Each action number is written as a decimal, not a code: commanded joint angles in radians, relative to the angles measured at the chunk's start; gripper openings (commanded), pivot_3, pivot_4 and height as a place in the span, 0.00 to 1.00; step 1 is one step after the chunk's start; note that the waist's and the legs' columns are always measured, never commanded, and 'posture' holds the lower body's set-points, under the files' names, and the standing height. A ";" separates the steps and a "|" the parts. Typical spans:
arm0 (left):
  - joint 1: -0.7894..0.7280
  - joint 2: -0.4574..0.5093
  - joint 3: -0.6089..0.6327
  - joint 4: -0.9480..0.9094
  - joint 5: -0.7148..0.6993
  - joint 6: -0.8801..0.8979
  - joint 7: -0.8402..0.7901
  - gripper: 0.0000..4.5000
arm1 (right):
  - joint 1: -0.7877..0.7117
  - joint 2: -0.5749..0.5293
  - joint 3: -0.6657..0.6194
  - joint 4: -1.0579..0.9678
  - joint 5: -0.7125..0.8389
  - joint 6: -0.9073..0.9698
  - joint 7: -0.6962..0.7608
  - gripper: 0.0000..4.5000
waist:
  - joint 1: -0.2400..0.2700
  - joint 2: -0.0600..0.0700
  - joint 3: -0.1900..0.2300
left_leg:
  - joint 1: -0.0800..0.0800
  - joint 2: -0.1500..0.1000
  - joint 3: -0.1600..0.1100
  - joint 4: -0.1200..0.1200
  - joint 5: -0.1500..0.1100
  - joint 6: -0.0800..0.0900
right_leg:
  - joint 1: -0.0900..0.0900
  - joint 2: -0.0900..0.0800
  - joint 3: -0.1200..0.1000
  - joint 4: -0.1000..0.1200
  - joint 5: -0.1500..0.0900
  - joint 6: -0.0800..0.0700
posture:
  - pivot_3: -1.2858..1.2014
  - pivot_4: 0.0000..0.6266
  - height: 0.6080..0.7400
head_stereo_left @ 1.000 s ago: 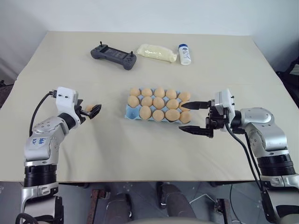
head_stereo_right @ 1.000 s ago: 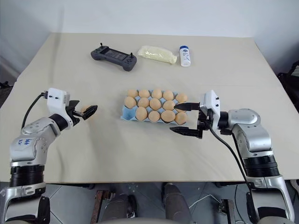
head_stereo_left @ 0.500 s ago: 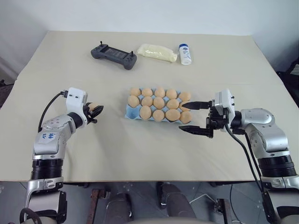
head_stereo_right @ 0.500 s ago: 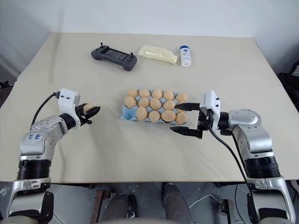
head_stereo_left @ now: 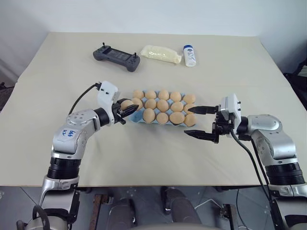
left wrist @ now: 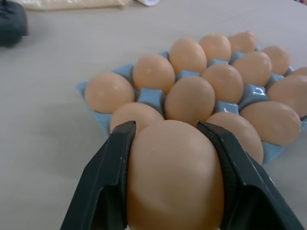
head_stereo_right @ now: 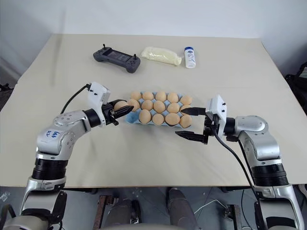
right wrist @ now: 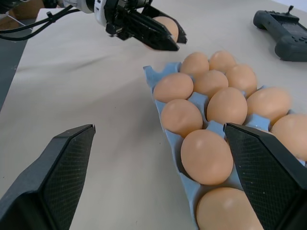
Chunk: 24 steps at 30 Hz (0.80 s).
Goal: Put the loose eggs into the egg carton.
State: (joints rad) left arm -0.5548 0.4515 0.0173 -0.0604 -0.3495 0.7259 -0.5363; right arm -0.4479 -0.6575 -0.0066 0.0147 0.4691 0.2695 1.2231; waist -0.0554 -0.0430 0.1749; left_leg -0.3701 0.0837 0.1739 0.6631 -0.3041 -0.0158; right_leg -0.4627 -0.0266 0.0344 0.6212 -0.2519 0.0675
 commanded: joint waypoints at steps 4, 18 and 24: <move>-0.055 -0.005 -0.014 0.018 -0.001 -0.020 -0.033 0.54 | 0.027 -0.014 -0.043 -0.062 0.017 -0.007 -0.025 1.00 | 0.001 0.000 0.000 | 0.000 0.000 0.000 0.000 0.000 0.001 | 0.000 0.000 0.000 0.000 0.000 0.001 | 0.52 0.24 1.00; -0.032 0.033 0.106 -0.024 -0.035 -0.035 -0.028 0.99 | 0.038 -0.010 -0.039 -0.065 0.019 -0.018 -0.033 1.00 | -0.001 0.000 0.000 | 0.000 0.000 -0.001 0.000 0.000 0.001 | 0.000 0.000 0.001 0.000 0.001 0.001 | 0.52 0.24 1.00; 0.105 0.115 0.251 -0.021 -0.072 -0.264 -0.166 0.99 | 0.033 -0.011 -0.049 -0.033 0.011 -0.040 -0.032 1.00 | -0.002 0.000 0.000 | 0.001 0.001 -0.001 -0.001 0.000 0.000 | 0.000 0.000 0.000 0.001 0.000 0.001 | 0.52 0.24 1.00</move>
State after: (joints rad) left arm -0.4726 0.5504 0.2263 -0.0460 -0.3888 0.5369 -0.6445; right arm -0.4089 -0.6579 -0.0140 -0.0195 0.4712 0.2563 1.1904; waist -0.0572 -0.0428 0.1749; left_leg -0.3696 0.0844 0.1736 0.6626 -0.3041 -0.0154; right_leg -0.4630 -0.0267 0.0343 0.6215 -0.2517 0.0677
